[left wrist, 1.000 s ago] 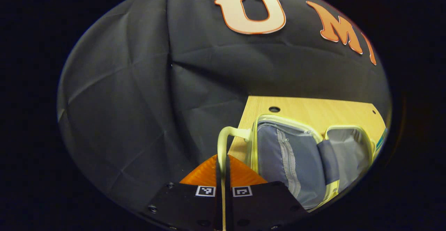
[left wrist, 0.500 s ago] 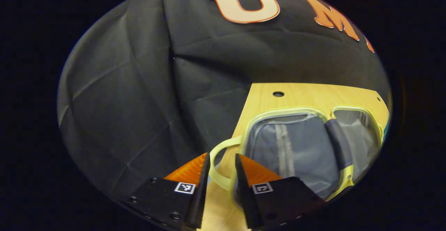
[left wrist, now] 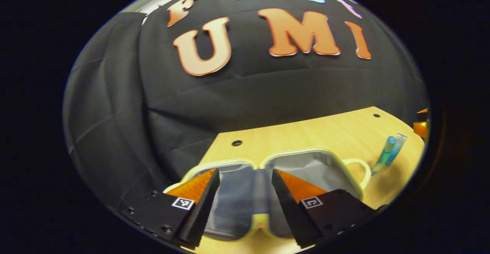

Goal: First open the suitcase, pack the skin care products into it, and then close the suitcase.

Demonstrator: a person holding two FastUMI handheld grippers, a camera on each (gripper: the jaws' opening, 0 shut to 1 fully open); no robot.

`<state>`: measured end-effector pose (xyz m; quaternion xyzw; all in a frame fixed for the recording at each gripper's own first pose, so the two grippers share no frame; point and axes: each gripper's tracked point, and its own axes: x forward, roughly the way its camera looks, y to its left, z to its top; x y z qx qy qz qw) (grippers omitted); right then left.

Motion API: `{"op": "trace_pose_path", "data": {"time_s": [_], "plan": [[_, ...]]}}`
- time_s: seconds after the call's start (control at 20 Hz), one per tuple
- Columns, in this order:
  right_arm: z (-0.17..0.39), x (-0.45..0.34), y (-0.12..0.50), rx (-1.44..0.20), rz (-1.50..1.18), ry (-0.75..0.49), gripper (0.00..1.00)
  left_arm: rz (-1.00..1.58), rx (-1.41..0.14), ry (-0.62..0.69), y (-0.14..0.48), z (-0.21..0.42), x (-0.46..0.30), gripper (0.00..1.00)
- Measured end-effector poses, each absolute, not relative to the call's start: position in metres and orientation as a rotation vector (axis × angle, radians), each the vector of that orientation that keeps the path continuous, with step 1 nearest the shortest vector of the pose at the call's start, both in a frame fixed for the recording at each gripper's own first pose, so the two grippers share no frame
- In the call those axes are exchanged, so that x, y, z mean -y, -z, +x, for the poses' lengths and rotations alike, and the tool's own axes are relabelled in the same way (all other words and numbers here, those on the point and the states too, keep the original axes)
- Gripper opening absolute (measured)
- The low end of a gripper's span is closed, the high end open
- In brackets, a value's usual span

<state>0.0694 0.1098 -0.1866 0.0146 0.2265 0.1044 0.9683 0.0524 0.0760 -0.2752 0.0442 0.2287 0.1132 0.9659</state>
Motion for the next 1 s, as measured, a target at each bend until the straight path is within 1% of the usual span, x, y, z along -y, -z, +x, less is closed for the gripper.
{"op": "trace_pose_path", "data": {"time_s": [0.05,0.15,0.2,0.4,0.45,0.5,0.65,0.9,1.0], "plan": [[0.07,-0.106,0.19,-0.459,0.03,-0.219,0.96,0.097,-0.454,-0.196,0.273,0.059,-0.049,0.89],[0.071,-0.098,0.195,-0.457,0.023,-0.235,0.96,0.111,-0.444,-0.131,0.27,0.07,0.002,0.89],[0.073,-0.095,0.197,-0.452,0.017,-0.242,0.96,0.115,-0.442,-0.104,0.269,0.071,0.022,0.93],[0.076,-0.086,0.208,-0.443,0.003,-0.286,0.96,0.109,-0.447,-0.007,0.279,0.076,0.104,0.95],[0.076,-0.084,0.213,-0.446,0.0,-0.297,0.96,0.107,-0.46,0.025,0.286,0.075,0.127,1.0],[0.077,-0.082,0.217,-0.452,0.001,-0.303,0.96,0.118,-0.468,0.04,0.292,0.074,0.144,0.96],[0.078,-0.079,0.225,-0.452,-0.001,-0.328,0.96,0.099,-0.491,0.094,0.32,0.078,0.191,0.96],[0.081,-0.076,0.241,-0.441,-0.047,-0.374,0.96,0.044,-0.492,0.138,0.344,0.097,0.245,0.95],[0.083,-0.076,0.246,-0.441,-0.055,-0.389,0.96,0.019,-0.497,0.151,0.36,0.106,0.261,0.92]]}}
